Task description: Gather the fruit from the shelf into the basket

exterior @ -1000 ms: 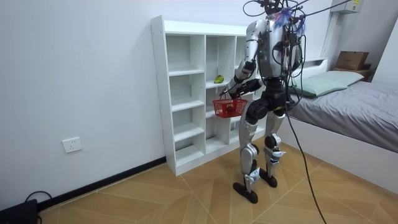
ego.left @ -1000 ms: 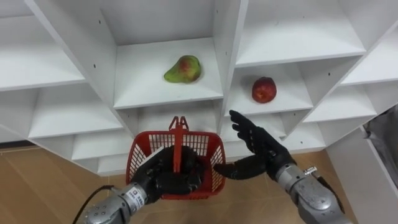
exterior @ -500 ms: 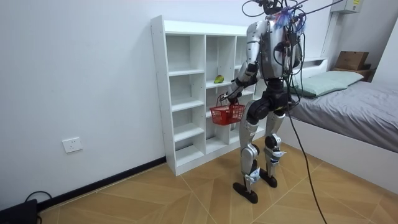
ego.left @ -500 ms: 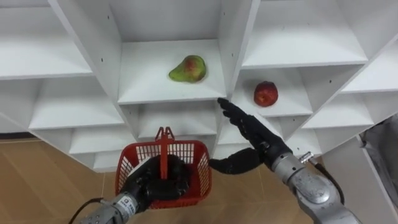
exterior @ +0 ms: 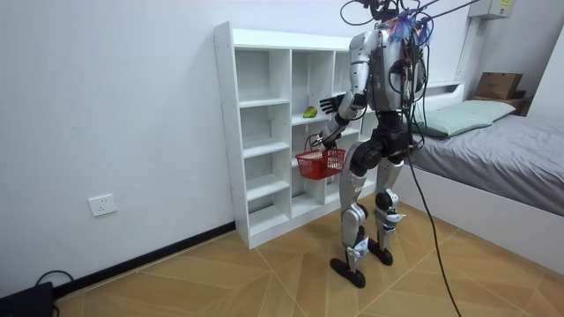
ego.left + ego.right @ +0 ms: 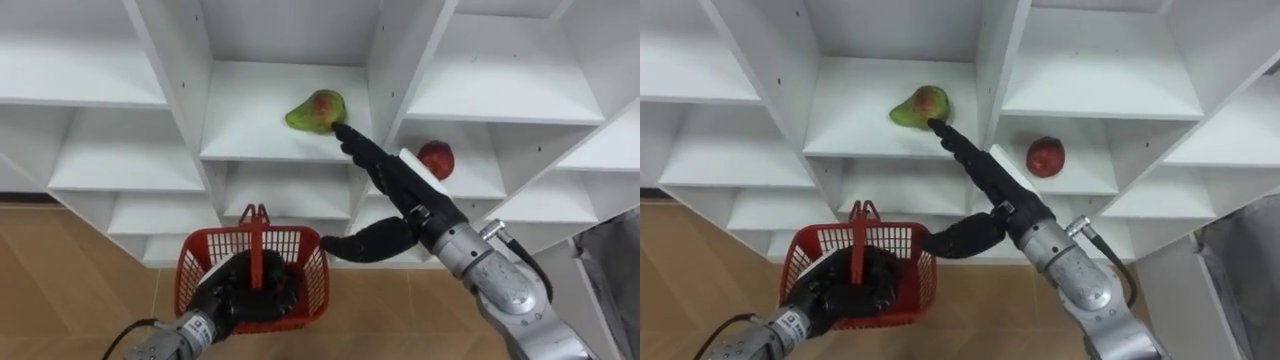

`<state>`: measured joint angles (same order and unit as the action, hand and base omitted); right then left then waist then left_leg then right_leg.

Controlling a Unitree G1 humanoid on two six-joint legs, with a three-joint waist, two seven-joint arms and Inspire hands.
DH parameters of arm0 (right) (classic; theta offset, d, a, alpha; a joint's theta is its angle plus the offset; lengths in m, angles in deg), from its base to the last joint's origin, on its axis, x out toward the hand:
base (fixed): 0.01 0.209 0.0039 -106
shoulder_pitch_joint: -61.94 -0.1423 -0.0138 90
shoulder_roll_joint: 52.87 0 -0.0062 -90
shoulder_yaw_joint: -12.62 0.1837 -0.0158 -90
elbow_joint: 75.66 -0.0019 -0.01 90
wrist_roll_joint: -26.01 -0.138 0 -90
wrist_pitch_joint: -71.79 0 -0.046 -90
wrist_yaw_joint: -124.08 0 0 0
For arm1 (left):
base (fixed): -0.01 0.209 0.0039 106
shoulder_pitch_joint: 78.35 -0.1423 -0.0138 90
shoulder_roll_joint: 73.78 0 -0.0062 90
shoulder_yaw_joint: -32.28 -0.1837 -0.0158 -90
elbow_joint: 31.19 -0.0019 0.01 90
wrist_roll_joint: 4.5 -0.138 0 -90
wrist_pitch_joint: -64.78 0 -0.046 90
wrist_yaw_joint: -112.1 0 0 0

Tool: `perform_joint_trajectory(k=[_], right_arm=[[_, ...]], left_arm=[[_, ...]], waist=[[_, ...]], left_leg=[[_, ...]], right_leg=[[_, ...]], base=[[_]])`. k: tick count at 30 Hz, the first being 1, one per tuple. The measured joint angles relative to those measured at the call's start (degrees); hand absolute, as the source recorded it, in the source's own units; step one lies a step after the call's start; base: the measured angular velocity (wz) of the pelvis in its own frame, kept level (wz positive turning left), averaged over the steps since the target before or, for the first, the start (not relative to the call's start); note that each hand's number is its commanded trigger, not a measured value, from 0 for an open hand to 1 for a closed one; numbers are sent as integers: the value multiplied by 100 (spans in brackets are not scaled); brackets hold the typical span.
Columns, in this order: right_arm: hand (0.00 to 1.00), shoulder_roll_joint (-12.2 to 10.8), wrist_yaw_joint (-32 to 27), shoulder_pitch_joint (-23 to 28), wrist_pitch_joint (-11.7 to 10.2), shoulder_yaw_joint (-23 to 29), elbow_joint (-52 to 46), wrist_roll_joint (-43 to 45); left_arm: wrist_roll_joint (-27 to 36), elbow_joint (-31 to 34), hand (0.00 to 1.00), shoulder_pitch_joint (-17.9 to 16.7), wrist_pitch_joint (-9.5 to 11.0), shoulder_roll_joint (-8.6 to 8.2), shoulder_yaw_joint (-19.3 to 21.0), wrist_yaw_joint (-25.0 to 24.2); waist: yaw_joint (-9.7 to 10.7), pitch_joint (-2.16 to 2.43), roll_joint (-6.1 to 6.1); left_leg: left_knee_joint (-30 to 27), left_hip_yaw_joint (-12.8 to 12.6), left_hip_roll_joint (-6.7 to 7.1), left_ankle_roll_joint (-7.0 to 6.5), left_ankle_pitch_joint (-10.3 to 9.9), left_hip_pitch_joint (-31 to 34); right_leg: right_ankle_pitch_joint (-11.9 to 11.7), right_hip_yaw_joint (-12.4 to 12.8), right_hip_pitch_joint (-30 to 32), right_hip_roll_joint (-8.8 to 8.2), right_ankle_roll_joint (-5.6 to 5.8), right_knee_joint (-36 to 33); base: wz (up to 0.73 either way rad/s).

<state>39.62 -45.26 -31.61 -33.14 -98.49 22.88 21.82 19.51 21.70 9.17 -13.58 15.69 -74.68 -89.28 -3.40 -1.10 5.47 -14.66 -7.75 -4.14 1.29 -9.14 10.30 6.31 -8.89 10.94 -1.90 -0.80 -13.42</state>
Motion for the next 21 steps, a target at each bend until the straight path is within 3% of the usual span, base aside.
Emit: perform_joint_trajectory(k=[21], right_arm=[[0, 18, -3, -649, -3, 12, -83, -6]], left_arm=[[-121, -427, 100, 11, 2, 23, 14, 66]], waist=[[-5, -40, 58]], left_leg=[[35, 206, 62, 9, 12, 43]], right_leg=[[28, -212, -91, -45, 22, 90]], base=[[5]])
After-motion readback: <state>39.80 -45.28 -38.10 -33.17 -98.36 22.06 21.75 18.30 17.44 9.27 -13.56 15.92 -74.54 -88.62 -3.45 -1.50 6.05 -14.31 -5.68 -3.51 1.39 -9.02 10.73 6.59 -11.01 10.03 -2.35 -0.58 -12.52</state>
